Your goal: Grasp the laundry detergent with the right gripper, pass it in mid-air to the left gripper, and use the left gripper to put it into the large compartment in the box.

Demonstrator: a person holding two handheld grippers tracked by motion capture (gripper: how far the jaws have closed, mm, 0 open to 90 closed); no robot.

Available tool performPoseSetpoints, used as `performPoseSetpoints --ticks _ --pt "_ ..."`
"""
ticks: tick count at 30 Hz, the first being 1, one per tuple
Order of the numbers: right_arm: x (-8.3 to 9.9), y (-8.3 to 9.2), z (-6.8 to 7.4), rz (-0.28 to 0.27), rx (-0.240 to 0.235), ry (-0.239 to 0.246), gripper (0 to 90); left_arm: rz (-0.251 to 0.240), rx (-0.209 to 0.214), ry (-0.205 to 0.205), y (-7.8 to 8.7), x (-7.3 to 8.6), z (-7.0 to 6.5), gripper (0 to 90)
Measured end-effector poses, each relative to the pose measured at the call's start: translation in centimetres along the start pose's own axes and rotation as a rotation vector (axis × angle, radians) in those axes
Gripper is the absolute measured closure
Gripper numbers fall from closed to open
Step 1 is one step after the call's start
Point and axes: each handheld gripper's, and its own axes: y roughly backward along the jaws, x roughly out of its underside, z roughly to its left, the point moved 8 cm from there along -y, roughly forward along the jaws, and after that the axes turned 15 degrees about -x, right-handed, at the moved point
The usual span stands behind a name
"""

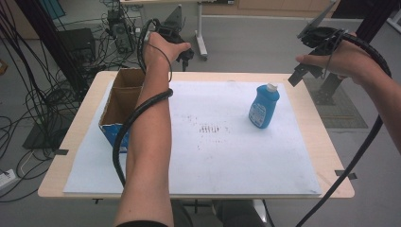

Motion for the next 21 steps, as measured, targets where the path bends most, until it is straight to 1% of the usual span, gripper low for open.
performPoseSetpoints --ticks 3,4,7,11,12,14,21 --pt "0.1 0.0 -0.1 0.003 0.005 -0.004 6.0 0.007 0.002 -0.008 0.0 0.1 -0.1 6.0" --pt "0.1 -0.1 -0.1 0.004 0.004 -0.006 6.0 0.006 -0.005 -0.009 -0.1 0.1 -0.2 6.0" --pt "0.3 -0.2 -0.1 0.001 0.004 -0.003 5.9 0.004 -0.006 -0.01 -0.1 0.1 -0.2 6.0" --pt "0.5 -0.5 -0.2 0.002 0.005 0.0 5.9 -0.004 -0.005 -0.004 0.0 0.1 -0.3 6.0" --pt "0.6 -0.5 -0.3 0.001 0.005 0.001 5.9 -0.002 -0.001 -0.011 0.1 0.1 -0.3 6.0" --pt "0.7 -0.7 -0.4 -0.009 0.005 -0.004 5.9 -0.003 0.006 -0.011 0.1 0.2 -0.3 6.0" --pt "1.2 -1.2 -0.8 -0.029 0.002 -0.002 5.4 -0.013 0.001 -0.014 0.3 0.4 -0.4 6.0"
